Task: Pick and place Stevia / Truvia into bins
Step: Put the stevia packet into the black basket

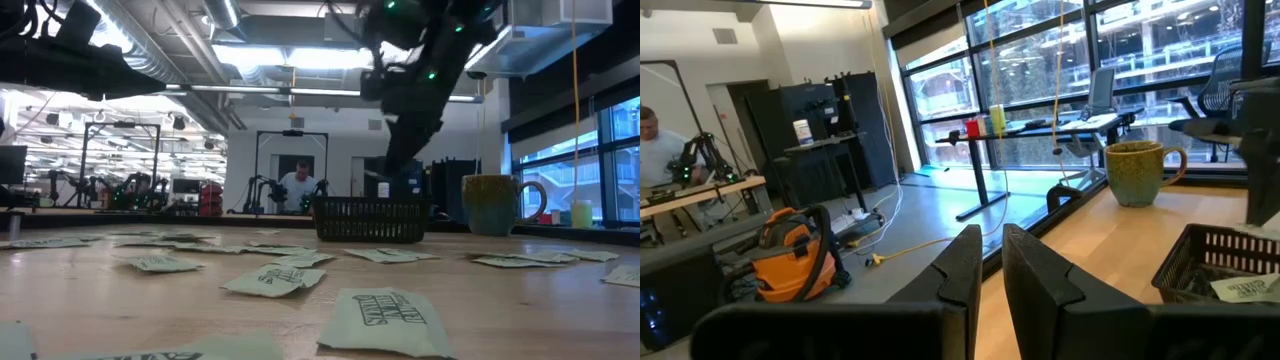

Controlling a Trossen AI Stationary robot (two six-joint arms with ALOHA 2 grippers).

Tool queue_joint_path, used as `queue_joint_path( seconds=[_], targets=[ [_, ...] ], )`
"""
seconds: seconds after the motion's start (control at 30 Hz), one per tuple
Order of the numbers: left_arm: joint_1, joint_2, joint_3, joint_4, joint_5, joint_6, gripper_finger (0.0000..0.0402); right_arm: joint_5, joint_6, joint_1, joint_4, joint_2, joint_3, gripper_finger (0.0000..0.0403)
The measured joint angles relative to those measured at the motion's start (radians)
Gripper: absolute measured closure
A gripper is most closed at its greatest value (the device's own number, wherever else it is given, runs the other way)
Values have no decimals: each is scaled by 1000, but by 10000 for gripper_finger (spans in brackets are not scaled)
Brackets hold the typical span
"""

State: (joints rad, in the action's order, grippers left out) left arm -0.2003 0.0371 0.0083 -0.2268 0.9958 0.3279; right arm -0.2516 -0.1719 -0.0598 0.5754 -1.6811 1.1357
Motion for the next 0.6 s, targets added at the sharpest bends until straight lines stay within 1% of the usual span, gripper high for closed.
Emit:
queue_joint_path(
  seconds=[0.13, 0.33, 0.47, 0.6],
  targets=[
    [0, 0, 0, 0, 1, 0, 364, 15, -5, -22, 52, -55, 36, 403],
    [0, 0, 0, 0, 1, 0, 360, 27, -3, -30, 40, -108, 41, 402],
    [0, 0, 0, 0, 1, 0, 359, 63, -3, -30, 37, -125, 41, 401],
    [0, 0, 0, 0, 1, 0, 362, 65, 1, -30, 34, -126, 41, 401]
  ],
)
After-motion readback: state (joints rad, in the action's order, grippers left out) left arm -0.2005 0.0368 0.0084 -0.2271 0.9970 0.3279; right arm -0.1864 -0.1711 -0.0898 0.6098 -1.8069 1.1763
